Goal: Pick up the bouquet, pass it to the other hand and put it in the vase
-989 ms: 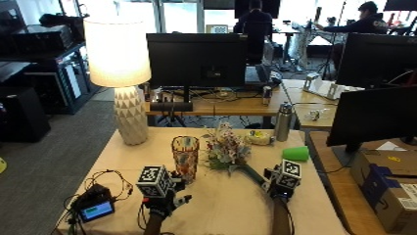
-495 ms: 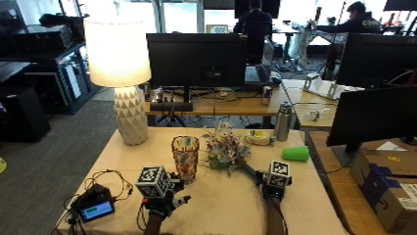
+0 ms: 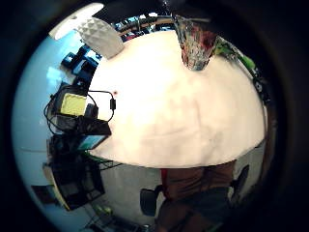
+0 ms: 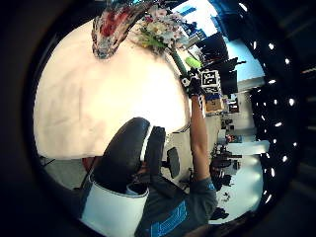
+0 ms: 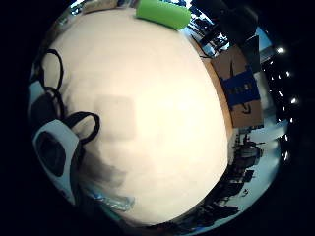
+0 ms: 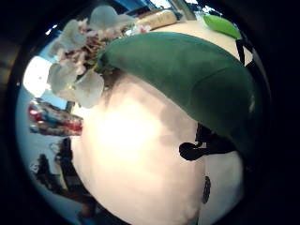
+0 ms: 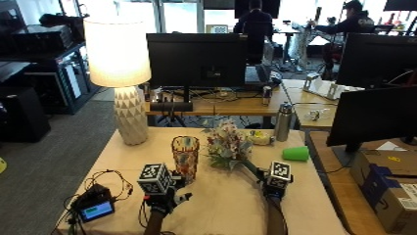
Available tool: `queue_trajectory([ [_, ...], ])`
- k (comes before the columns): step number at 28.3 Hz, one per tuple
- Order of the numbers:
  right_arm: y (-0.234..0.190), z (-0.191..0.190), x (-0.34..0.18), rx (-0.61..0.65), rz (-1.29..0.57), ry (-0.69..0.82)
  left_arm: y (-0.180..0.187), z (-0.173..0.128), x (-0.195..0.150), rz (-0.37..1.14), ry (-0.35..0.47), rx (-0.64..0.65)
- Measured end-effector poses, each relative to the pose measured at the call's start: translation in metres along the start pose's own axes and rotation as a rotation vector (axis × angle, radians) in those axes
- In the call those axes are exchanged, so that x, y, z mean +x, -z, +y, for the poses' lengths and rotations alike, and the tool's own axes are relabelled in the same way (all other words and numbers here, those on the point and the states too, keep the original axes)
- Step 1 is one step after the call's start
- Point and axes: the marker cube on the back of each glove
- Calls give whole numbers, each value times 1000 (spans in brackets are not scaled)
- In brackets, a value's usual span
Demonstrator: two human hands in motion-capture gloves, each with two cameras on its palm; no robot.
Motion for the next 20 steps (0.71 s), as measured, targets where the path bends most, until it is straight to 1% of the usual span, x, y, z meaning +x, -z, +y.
queue_trajectory([
  [1, -3, -4, 6, 14, 20, -21, -5, 4, 4, -21, -5, -2],
  [3, 5, -8, 9, 52, -34, -45, -4, 3, 10, -24, -14, 8],
  [7, 49, -3, -4, 127, -302, -71, 12, -10, 32, 39, -43, 41],
  [10, 84, 3, -19, 179, -501, -57, 23, -24, 53, 116, -80, 73],
  [12, 101, 6, -28, 212, -603, -37, 29, -33, 67, 176, -108, 98],
  [15, 121, 13, -42, 245, -749, 2, 41, -43, 93, 313, -158, 131],
  [17, 129, 20, -55, 254, -860, 44, 50, -49, 115, 451, -190, 147],
  [20, 128, 30, -77, 240, -1039, 128, 60, -58, 148, 691, -230, 149],
])
